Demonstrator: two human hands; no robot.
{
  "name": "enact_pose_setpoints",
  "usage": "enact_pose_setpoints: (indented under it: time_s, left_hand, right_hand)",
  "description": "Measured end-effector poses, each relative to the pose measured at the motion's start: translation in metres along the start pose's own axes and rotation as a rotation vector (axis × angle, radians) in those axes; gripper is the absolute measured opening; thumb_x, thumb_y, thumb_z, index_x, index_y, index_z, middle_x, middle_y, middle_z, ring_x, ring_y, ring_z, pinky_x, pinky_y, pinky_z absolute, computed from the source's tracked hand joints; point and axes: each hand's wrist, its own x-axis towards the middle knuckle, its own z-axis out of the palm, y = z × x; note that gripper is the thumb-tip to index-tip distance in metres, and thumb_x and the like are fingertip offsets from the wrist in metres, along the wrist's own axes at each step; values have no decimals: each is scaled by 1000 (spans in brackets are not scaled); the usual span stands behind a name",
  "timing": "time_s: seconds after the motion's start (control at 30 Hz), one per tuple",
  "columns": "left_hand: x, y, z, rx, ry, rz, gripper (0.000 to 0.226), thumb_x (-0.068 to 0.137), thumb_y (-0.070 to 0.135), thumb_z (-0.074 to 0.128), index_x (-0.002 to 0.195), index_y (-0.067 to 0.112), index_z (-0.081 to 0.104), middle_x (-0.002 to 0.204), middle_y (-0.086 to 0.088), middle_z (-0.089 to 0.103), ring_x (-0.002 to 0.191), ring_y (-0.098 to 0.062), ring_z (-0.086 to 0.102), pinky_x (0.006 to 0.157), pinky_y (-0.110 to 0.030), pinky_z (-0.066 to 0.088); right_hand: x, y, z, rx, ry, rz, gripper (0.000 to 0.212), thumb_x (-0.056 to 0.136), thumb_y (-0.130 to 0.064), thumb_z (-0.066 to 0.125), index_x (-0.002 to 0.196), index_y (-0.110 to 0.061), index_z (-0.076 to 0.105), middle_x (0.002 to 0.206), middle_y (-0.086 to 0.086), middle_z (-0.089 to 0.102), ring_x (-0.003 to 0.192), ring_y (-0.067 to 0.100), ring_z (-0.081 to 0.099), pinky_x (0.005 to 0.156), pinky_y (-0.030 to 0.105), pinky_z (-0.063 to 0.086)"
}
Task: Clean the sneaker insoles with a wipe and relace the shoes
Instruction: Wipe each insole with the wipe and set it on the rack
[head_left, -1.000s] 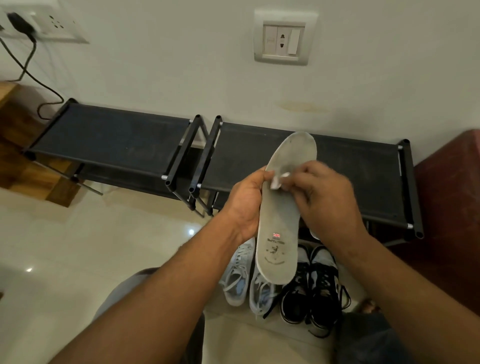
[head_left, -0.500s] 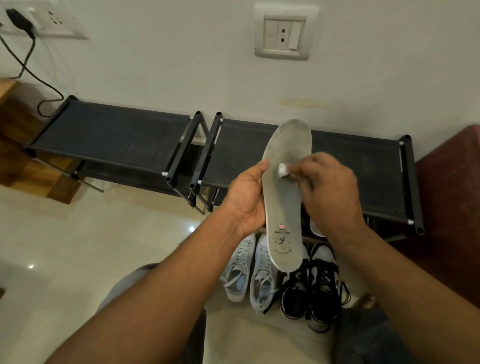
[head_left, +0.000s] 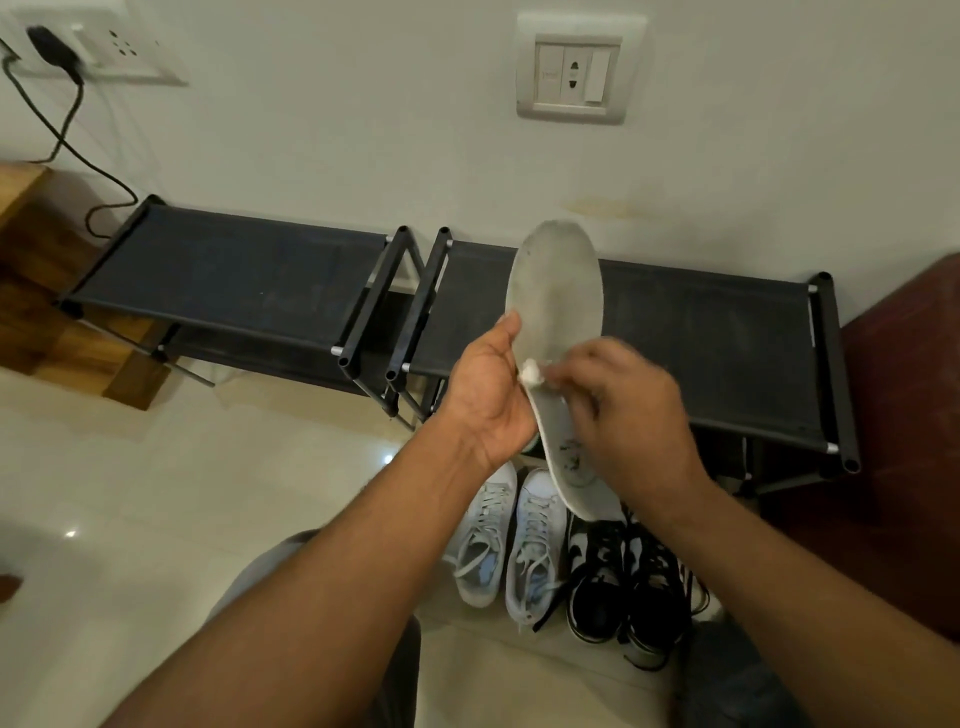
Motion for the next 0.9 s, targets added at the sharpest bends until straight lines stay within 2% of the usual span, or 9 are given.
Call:
enact_pose_setpoints:
  time_s: [0.1, 0.2, 0.3, 0.4, 0.47, 0.53, 0.73, 0.83, 0.9]
  left_hand:
    - [1, 1, 1, 9, -11, 35, 61, 115, 49, 32, 150, 5, 55, 146, -25, 62, 143, -38, 55, 121, -52, 44]
    - [0, 1, 3, 38, -51, 7, 60, 113, 51, 38, 154, 9, 53, 150, -22, 60, 142, -36, 56, 115, -47, 51]
    - [0, -2, 2, 126, -99, 3, 61, 112, 48, 35, 148, 3, 58, 135, -21, 64, 121, -33, 63, 110, -45, 50]
    - [-5, -3, 7, 178, -120, -4, 49, 110, 39, 34, 121, 4, 66, 101, -14, 70, 87, -24, 68, 81, -36, 61]
    - [-6, -7, 10, 178, -113, -16, 42, 111, 36, 40, 113, 5, 70, 92, -12, 74, 78, -22, 72, 70, -34, 63]
    - [-5, -10, 12, 165, -100, -12, 41, 111, 38, 48, 111, 6, 72, 92, -12, 75, 79, -23, 73, 68, -34, 64]
    - [-9, -13, 15, 114, -133, -60, 47, 110, 47, 47, 113, 10, 76, 100, -9, 76, 92, -21, 72, 89, -33, 58]
    - [-7, -8, 9, 37, -142, -102, 53, 107, 48, 53, 131, 4, 72, 130, -17, 72, 124, -28, 68, 114, -39, 50]
    - [-5, -4, 6, 7, -120, -133, 65, 106, 52, 53, 145, 2, 62, 151, -24, 58, 147, -33, 51, 127, -43, 35]
  right_hand:
    - [12, 17, -9, -27, 87, 94, 13, 96, -17, 72, 106, -18, 81, 101, -5, 68, 86, 6, 62, 78, 32, 60]
    - [5, 7, -3, -39, 15, 18, 13, 96, -17, 73, 106, -16, 81, 100, -4, 68, 87, 11, 65, 79, 31, 59]
    - [10, 15, -9, -38, 57, 58, 13, 96, -17, 73, 106, -17, 81, 99, -3, 69, 86, 11, 66, 78, 30, 59]
    - [17, 24, -18, -43, 134, 118, 14, 94, -17, 76, 107, -18, 81, 99, -2, 70, 86, 9, 65, 80, 27, 58]
    - [18, 24, -19, -55, 141, 133, 14, 94, -18, 77, 108, -17, 81, 100, -2, 70, 87, 10, 66, 81, 27, 58]
    - [17, 24, -18, -66, 143, 137, 14, 94, -20, 77, 108, -18, 80, 101, -2, 70, 88, 10, 66, 82, 25, 56]
    - [17, 22, -15, -48, 156, 135, 13, 95, -19, 76, 107, -17, 80, 101, -2, 70, 88, 4, 61, 81, 18, 53]
    - [8, 3, -8, 9, 117, 79, 13, 94, -12, 76, 106, -16, 80, 101, -4, 69, 89, 6, 63, 82, 24, 57]
    - [-4, -19, -1, 39, 43, -7, 18, 91, -4, 75, 107, -12, 80, 101, -2, 70, 90, 12, 67, 83, 26, 58]
